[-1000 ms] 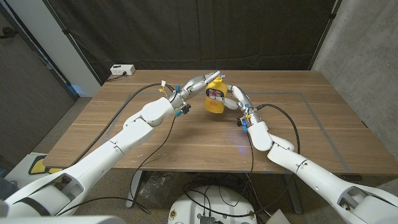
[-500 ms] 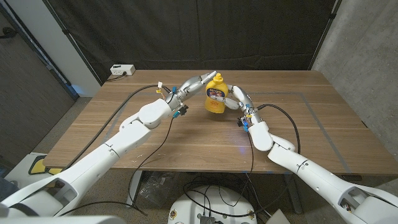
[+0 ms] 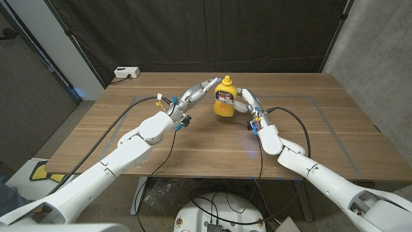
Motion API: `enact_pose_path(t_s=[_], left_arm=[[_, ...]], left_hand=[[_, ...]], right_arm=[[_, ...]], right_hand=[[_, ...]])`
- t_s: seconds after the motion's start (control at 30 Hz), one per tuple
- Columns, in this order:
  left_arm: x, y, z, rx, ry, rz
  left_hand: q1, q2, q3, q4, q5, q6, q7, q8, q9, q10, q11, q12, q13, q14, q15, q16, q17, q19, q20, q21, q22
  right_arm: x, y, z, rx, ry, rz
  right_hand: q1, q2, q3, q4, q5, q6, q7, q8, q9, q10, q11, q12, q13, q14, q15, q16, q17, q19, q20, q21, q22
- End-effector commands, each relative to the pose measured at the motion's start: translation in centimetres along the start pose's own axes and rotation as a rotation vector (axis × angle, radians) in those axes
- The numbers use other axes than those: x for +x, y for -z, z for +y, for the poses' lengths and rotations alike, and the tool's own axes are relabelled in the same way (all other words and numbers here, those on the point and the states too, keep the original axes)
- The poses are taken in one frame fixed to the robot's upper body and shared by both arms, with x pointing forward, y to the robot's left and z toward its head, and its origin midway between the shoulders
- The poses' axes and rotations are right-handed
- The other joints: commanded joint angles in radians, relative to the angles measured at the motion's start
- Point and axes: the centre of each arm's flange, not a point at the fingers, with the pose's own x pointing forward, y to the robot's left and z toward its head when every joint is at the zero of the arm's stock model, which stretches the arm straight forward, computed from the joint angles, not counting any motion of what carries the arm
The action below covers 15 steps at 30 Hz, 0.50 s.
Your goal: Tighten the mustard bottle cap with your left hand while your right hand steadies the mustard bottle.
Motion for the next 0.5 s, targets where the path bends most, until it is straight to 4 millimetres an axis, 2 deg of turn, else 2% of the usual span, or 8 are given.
enact_pose_path(t_s=[0.03, 0.17, 0.2, 0.5], left_arm=[[-1.3, -0.1, -0.3, -0.01, -0.035, -0.008], [-1.4, 0.0, -0.1, -0.021, -0.047, -0.015], [-1.5, 0.1, -0.1, -0.022, -0.05, -0.015], [-1.2, 0.3, 0.3, -0.022, -0.038, -0.013]], left_hand=[[0.011, -0.001, 0.002, -0.002, -0.004, -0.003, 0.001, 0.001, 0.003, -0.008, -0.005, -0.003, 0.002, -0.005, -0.006, -0.002, 0.002, -0.078, 0.01, 0.007, 0.001], [0.012, -0.001, 0.003, -0.002, -0.004, -0.005, -0.001, 0.003, 0.003, -0.009, -0.008, -0.003, 0.002, -0.005, -0.009, -0.002, 0.002, -0.078, 0.012, 0.007, 0.001], [0.013, -0.001, 0.003, -0.002, -0.004, -0.007, -0.002, 0.003, 0.003, -0.008, -0.016, -0.003, 0.002, -0.005, -0.01, -0.002, 0.002, -0.078, 0.012, 0.007, 0.001], [0.015, 0.0, 0.003, -0.003, -0.005, -0.002, -0.003, 0.008, 0.003, -0.009, -0.021, -0.003, 0.002, -0.006, -0.015, -0.002, 0.002, -0.079, 0.013, 0.007, 0.001]], right_arm=[[0.5, 0.5, 0.4, -0.001, -0.009, 0.005], [0.8, 0.6, 0.5, 0.001, -0.01, 0.004], [0.9, 0.6, 0.5, 0.002, -0.01, 0.004], [1.6, 0.4, 0.8, 0.006, -0.006, -0.006]], right_hand=[[0.066, 0.073, 0.049, 0.042, 0.0, 0.035, -0.029, -0.005, 0.006, 0.007, 0.003, 0.002, 0.004, 0.008, -0.09, -0.001, 0.002, 0.005, -0.046, -0.005, 0.001], [0.066, 0.074, 0.049, 0.042, -0.001, 0.036, -0.029, -0.005, 0.006, 0.007, 0.002, 0.001, 0.004, 0.008, -0.09, -0.001, 0.002, 0.005, -0.046, -0.005, 0.001], [0.066, 0.074, 0.049, 0.042, -0.001, 0.036, -0.029, -0.005, 0.006, 0.007, 0.002, 0.001, 0.004, 0.008, -0.09, -0.001, 0.002, 0.005, -0.046, -0.005, 0.001], [0.067, 0.074, 0.05, 0.042, -0.002, 0.037, -0.029, -0.007, 0.006, 0.007, 0.003, -0.001, 0.004, 0.008, -0.09, -0.002, 0.002, 0.005, -0.046, -0.006, 0.001]])
